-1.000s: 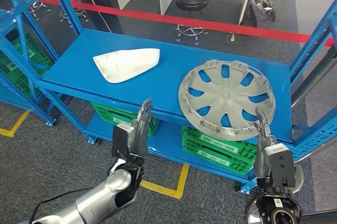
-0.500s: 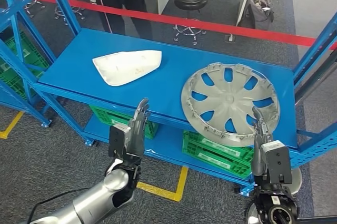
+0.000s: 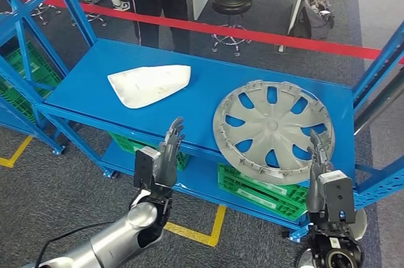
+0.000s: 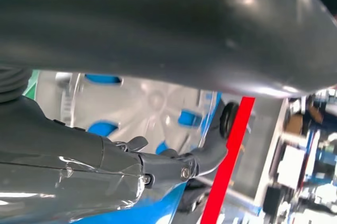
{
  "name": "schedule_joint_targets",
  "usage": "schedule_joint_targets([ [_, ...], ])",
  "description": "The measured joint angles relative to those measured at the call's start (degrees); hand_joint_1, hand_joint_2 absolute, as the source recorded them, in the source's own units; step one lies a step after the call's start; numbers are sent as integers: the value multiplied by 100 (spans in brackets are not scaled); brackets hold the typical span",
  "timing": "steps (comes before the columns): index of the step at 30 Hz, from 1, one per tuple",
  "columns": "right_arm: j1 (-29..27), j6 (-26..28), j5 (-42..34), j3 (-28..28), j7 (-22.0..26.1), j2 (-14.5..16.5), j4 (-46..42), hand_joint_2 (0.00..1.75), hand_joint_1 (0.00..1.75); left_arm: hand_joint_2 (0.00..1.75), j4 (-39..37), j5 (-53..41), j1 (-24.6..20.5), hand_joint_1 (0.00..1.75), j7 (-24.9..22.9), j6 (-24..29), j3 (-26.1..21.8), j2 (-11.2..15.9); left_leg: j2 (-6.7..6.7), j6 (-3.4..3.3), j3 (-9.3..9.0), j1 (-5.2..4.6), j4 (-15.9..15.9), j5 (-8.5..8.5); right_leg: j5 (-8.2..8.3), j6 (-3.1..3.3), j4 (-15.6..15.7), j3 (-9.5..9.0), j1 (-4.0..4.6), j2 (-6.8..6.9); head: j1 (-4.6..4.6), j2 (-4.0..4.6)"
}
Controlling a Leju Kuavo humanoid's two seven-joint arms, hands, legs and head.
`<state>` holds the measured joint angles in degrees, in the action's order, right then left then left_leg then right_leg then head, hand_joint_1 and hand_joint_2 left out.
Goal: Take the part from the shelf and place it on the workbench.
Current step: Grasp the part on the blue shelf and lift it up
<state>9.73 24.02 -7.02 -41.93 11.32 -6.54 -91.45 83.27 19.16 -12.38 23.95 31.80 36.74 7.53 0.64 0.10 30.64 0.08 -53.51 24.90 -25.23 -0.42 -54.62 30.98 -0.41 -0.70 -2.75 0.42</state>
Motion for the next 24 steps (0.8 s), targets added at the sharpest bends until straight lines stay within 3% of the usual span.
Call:
schedule_joint_targets([
  [2, 5, -18, -1, -2, -91, 0, 2, 87, 0, 0, 1, -2, -2, 0, 2, 0, 0, 4, -7, -31, -15, 0, 21, -4, -6, 0, 2, -2, 6, -9, -9, 0],
  [4, 19, -46, -1, -4, -237, 0, 14, 175, 0, 0, 2, -10, -2, 0, 3, 7, 0, 7, -7, -19, -28, 1, 54, -13, -12, 14, 2, -2, 9, -10, -13, 0],
  [8, 105, -151, 190, -12, -712, -1, 88, 175, 0, 0, 8, -46, 2, 0, -10, 38, 0, 25, -7, 18, -39, 6, 94, -32, -15, 42, 0, 0, 18, -6, -13, 0],
  [12, 380, -599, 692, -50, -1391, -59, 360, 175, 0, 0, 19, -99, 4, 0, -54, 4, 0, 33, -8, 65, -39, 10, 100, -39, -11, 53, -1, 1, 23, -2, -12, 0],
  [24, 1199, -1749, 1085, -113, -2137, -260, 1276, 175, 0, 0, 20, -118, 4, 0, -78, -140, 0, 33, -7, 80, -37, -9, 87, -42, 4, 53, 4, -9, -8, 6, -10, 0],
])
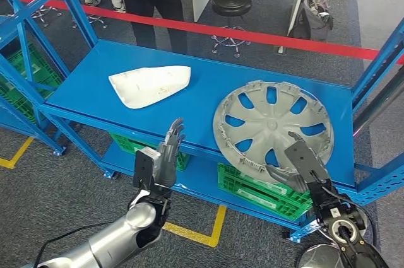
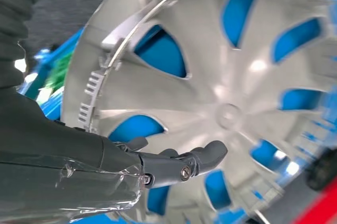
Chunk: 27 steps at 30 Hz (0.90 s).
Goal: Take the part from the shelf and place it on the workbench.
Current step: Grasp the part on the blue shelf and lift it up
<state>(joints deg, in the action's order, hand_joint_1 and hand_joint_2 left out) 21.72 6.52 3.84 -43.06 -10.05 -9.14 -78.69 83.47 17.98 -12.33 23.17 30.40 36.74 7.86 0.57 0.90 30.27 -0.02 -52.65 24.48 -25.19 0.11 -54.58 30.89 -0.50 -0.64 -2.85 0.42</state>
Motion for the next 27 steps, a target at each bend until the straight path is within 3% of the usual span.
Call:
schedule_joint_targets([
  [8, 347, -536, 270, -203, -385, -112, 410, 175, 0, 0, 0, 7, -12, 0, -28, -46, 0, -17, 0, -1, 1, -3, -5, 1, 1, -1, 5, -2, -1, 1, -1, 0],
  [27, 954, -1206, 405, -664, -377, -260, 977, 175, 0, 0, 0, -17, -12, 0, -11, -90, 0, -69, 1, -1, 0, -3, -6, 1, 1, -1, 6, -6, -1, 3, -1, 0],
])
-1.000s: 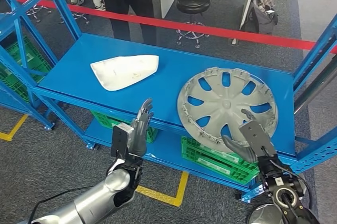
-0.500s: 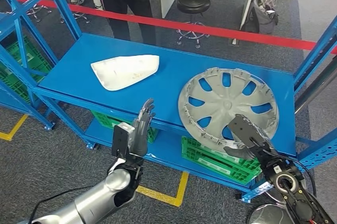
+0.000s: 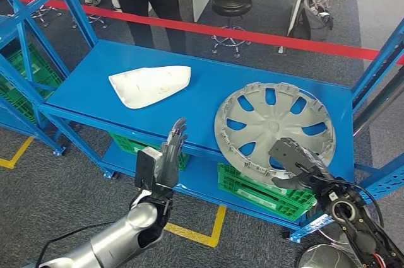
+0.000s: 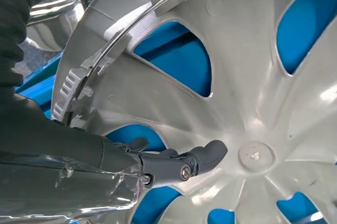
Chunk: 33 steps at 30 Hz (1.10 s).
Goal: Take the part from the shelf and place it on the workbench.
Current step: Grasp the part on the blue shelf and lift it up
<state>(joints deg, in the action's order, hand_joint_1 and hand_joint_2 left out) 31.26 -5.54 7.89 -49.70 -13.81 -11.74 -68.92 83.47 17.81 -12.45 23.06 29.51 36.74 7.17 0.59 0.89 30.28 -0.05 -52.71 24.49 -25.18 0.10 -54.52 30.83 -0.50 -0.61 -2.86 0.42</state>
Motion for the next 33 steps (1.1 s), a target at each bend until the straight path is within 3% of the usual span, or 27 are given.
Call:
schedule_joint_targets([
  [23, 331, -96, 532, -604, -243, -62, 299, 175, 0, 0, 0, 120, -163, 0, -4, 7, 0, -33, -5, 0, -16, 0, -1, 0, 5, -5, 2, -12, 1, -6, 0, 0],
  [33, 252, 98, 1385, -794, -337, -179, 227, 175, 0, 0, 3, 288, -97, 0, 112, 203, 9, -21, -8, -1, -21, 0, -2, -1, 6, -7, 2, -18, 1, -8, 1, 0],
])
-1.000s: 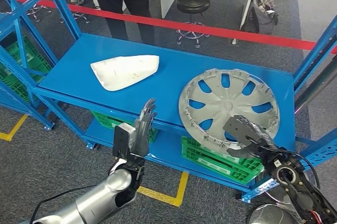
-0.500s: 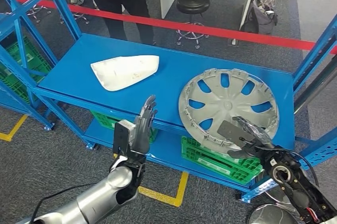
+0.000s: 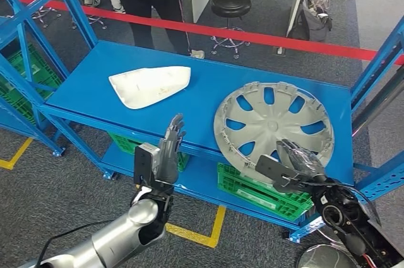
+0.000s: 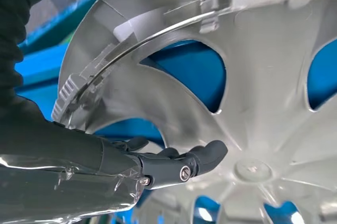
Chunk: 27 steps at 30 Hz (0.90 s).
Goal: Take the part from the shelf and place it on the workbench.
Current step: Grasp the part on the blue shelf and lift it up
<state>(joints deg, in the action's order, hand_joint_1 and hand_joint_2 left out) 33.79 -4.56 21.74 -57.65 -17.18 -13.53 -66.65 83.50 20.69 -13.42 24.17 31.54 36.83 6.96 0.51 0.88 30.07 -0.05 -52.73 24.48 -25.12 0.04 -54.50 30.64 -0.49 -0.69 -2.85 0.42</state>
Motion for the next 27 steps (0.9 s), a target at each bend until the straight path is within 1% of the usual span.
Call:
schedule_joint_targets([
  [3, -9, 18, 230, -58, 10, -1, -50, 175, 0, 0, 29, 27, 49, 0, 60, 80, 0, 15, -1, 0, -3, 0, 0, 0, 0, 0, 0, -3, 0, 0, 0, 0],
  [8, -33, -4, 406, -150, 9, -7, -133, 175, 0, 0, 124, 32, 166, 0, 118, 187, 2, 46, -4, 0, -10, 0, 1, 0, 0, 0, 1, -8, 1, -4, 0, 0],
  [16, -116, -25, 504, -290, -24, -36, -224, 175, 0, 0, 239, 34, 289, 0, 127, 222, 7, 81, 0, -4, -6, 0, 0, -2, 0, 0, 1, -8, 0, 5, 1, 0],
  [27, -337, -30, 520, -316, -277, -169, -580, 175, 0, 0, 318, 57, 467, 0, 142, 173, 7, 82, -1, -9, -5, 0, 1, 4, -1, -2, 12, -10, 0, 4, -1, 0],
])
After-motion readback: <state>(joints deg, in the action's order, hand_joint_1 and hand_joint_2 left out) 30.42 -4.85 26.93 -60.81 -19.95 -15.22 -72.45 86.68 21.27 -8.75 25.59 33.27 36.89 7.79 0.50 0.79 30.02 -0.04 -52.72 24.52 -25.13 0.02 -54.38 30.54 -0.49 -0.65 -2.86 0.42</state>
